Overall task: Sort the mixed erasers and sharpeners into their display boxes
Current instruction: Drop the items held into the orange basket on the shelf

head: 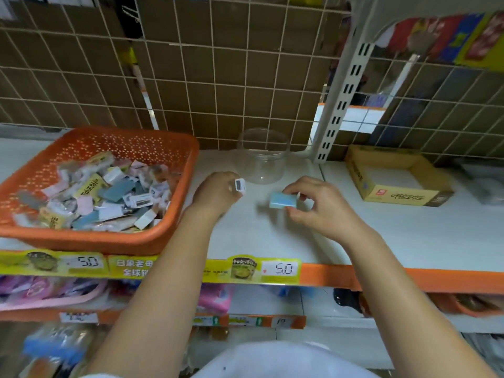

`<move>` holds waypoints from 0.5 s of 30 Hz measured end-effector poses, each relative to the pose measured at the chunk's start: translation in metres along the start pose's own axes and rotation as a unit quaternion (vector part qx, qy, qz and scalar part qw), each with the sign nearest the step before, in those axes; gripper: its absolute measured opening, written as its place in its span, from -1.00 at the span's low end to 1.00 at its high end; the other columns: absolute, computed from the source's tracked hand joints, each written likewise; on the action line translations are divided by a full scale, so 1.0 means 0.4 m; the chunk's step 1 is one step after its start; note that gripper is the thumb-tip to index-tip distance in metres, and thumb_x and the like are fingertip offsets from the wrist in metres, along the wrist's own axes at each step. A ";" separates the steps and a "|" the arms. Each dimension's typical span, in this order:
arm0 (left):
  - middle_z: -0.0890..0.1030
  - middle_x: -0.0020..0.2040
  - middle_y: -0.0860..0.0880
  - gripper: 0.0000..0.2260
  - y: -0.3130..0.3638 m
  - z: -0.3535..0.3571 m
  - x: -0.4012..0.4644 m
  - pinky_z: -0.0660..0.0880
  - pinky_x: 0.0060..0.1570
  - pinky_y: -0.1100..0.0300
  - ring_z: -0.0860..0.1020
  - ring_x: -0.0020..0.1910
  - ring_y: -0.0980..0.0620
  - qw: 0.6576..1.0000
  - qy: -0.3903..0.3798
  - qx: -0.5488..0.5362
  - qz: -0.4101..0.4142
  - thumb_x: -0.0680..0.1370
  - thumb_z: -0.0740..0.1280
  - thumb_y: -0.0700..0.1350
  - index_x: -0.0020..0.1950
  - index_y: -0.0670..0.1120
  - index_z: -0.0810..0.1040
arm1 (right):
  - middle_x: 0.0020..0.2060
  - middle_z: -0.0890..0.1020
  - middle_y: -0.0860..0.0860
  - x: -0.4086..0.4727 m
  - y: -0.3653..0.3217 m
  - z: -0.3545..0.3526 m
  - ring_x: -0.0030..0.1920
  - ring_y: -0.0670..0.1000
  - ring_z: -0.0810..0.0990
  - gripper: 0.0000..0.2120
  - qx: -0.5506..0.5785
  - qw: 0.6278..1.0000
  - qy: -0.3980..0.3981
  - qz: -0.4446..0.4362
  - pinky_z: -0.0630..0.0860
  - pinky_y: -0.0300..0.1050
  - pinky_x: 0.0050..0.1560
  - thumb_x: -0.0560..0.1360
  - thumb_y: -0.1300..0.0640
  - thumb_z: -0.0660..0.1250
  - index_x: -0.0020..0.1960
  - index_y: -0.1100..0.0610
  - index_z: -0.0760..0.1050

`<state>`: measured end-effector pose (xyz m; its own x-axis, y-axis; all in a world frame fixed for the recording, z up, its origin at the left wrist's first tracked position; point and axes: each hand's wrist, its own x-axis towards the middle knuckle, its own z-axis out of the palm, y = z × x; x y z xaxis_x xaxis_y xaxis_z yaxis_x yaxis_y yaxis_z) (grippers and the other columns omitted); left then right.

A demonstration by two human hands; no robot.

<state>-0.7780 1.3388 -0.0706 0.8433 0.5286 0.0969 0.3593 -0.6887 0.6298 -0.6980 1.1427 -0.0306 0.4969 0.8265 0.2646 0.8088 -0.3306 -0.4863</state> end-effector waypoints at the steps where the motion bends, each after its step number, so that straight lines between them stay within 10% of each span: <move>1: 0.62 0.04 -0.12 -0.78 -0.010 0.006 0.006 0.47 0.01 0.12 0.54 0.03 -0.12 1.000 -0.010 -0.006 -0.010 0.43 0.35 -0.14 0.04 -0.15 0.61 | -0.09 0.58 0.04 0.001 0.007 0.001 -0.15 -0.03 0.44 -0.71 0.001 1.000 -0.002 0.002 0.33 -0.21 -0.10 0.35 0.23 0.44 0.07 0.21 0.58; 15: 0.39 0.34 -0.13 -0.44 -0.017 0.034 0.005 0.33 0.15 0.19 0.40 0.28 -0.12 0.997 -0.003 0.070 -0.040 0.52 0.30 -0.13 0.48 -0.03 0.19 | -0.13 0.58 0.03 -0.024 0.032 -0.002 -0.17 -0.01 0.47 -0.68 0.034 0.998 0.055 -0.003 0.36 -0.31 -0.12 0.30 0.08 0.32 0.00 0.19 0.58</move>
<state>-0.7734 1.3378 -0.0851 0.8123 0.5815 0.0462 0.4768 -0.7075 0.5217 -0.6921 1.1302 -0.0388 0.5267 0.7719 0.3560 0.7908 -0.2912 -0.5384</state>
